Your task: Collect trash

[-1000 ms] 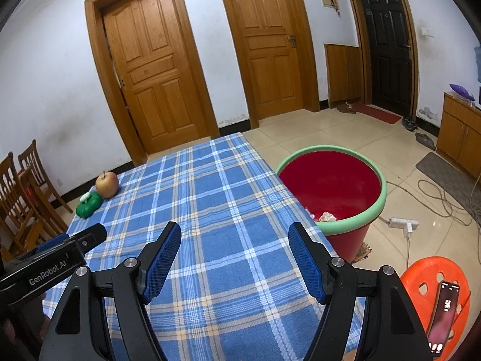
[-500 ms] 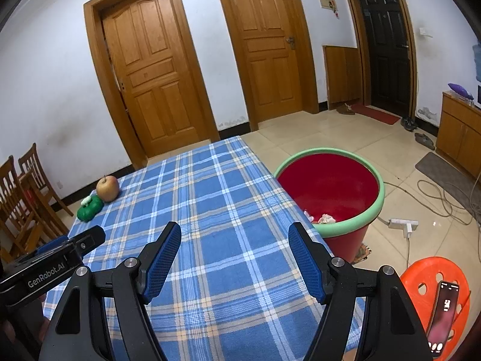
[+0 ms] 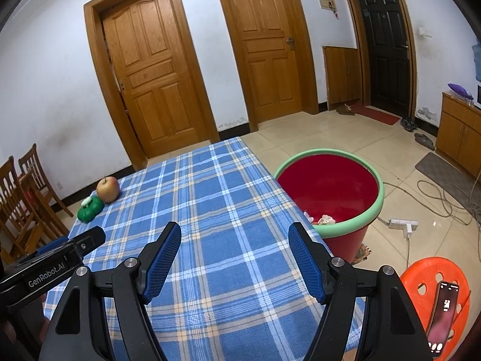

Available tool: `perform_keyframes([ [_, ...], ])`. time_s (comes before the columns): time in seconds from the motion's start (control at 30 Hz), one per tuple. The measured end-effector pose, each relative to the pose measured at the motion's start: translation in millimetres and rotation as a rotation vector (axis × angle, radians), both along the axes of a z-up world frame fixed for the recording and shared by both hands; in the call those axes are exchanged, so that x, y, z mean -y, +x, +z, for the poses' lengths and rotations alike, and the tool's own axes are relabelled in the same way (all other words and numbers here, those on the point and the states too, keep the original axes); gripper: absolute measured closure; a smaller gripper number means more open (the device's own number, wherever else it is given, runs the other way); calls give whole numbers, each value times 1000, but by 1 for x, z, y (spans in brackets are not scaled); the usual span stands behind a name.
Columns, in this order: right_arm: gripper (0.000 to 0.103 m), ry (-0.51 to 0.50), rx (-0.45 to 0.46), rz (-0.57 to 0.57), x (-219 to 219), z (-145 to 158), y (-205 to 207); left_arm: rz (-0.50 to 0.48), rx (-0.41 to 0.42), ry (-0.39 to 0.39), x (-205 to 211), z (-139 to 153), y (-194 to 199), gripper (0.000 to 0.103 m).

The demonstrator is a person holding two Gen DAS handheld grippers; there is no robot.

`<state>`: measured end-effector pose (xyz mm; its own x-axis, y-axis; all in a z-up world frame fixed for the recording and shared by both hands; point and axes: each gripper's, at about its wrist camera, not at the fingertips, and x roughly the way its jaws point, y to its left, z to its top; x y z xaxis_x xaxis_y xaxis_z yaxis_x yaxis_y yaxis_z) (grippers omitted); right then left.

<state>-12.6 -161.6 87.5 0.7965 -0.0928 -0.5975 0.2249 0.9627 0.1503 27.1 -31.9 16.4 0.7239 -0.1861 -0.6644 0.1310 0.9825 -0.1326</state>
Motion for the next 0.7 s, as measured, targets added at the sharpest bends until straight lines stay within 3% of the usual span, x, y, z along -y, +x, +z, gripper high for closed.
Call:
perform_keyframes([
  [0.7, 28, -1, 6, -1, -1, 5, 0, 1, 4, -1, 0, 4, -1, 21],
])
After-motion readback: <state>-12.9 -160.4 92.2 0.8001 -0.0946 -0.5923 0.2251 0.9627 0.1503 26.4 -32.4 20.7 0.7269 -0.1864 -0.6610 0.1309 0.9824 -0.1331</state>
